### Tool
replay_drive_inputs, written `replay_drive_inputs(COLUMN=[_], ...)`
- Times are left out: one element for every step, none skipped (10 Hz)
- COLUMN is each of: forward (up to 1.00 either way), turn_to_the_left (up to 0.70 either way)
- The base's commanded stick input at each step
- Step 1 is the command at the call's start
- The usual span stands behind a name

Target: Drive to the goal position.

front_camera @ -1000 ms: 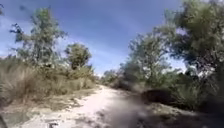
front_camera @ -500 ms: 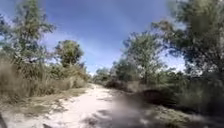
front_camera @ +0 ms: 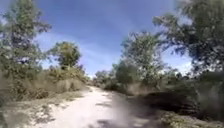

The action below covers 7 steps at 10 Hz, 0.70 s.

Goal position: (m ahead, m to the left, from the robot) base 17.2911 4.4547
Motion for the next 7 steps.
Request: replay_drive_inputs(forward=[0.7, 0.7, 0.7, 0.7, 0.7, 0.7, 0.7], turn_to_the_left=[0.0, 0.0, 0.0, 0.0, 0.0, 0.0, 0.0])
